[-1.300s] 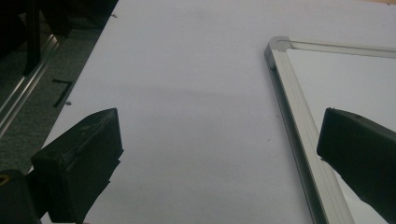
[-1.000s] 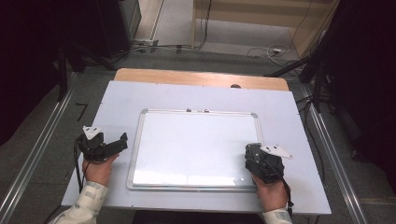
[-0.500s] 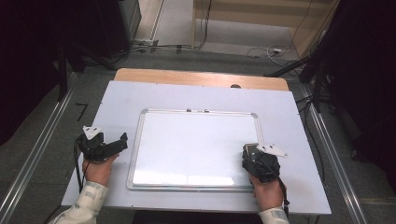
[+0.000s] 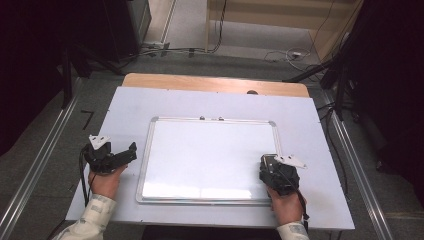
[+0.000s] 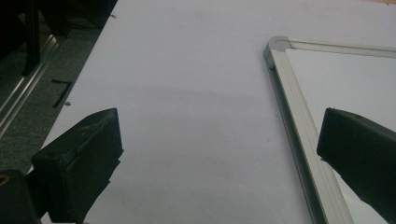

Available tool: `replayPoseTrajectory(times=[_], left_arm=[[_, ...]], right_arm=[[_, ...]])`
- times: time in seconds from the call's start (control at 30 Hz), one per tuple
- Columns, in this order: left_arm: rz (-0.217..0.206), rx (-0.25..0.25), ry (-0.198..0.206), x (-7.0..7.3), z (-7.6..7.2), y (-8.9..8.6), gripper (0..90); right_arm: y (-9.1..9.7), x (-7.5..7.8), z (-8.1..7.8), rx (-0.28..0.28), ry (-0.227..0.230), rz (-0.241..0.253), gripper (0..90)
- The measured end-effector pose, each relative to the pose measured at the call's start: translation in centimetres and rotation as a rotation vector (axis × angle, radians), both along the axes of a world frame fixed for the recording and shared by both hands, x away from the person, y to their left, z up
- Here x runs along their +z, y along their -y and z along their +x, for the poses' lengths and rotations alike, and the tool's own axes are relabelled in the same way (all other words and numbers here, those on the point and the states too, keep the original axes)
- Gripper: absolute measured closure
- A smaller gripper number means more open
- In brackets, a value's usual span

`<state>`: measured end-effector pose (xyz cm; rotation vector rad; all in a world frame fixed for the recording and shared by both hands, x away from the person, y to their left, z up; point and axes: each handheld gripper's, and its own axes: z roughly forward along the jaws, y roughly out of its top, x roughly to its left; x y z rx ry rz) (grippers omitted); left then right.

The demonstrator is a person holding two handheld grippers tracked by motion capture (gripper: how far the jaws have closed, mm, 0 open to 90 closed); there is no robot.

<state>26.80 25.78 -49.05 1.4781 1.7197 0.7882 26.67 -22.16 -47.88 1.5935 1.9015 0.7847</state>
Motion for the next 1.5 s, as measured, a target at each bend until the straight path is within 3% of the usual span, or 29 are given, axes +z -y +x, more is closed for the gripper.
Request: replayPoseTrajectory(times=[0.53,0.67,0.9,1.07,1.27,1.33,1.5], left_arm=[[0.001,0.0,-0.001,0.0,0.0,0.0,0.4],[-0.001,0.0,0.0,0.0,0.0,0.0,0.4],[0.001,-0.002,-0.003,0.0,0.0,0.0,0.5],[0.002,-0.001,-0.005,0.0,0.0,0.0,0.4],[0.003,-0.001,-0.003,0.0,0.0,0.0,0.5],[0.005,0.0,-0.004,0.0,0.0,0.0,0.4],[0.006,0.002,-0.004,-0.1,0.0,0.0,0.4]], right_arm=[[-0.3,-0.6,0.3,-0.022,-0.02,-0.014,38.5],[-0.4,-1.2,0.6,-0.031,-0.044,-0.026,38.5],[-0.2,-1.2,0.7,-0.029,-0.052,-0.004,35.9],[0.4,-0.1,0.4,-0.013,-0.005,0.035,27.2],[1.4,1.3,0.0,0.008,0.054,0.067,24.9],[1.5,1.7,-0.1,0.022,0.077,0.057,24.9],[1.8,2.5,0.0,0.052,0.095,0.073,23.1]])
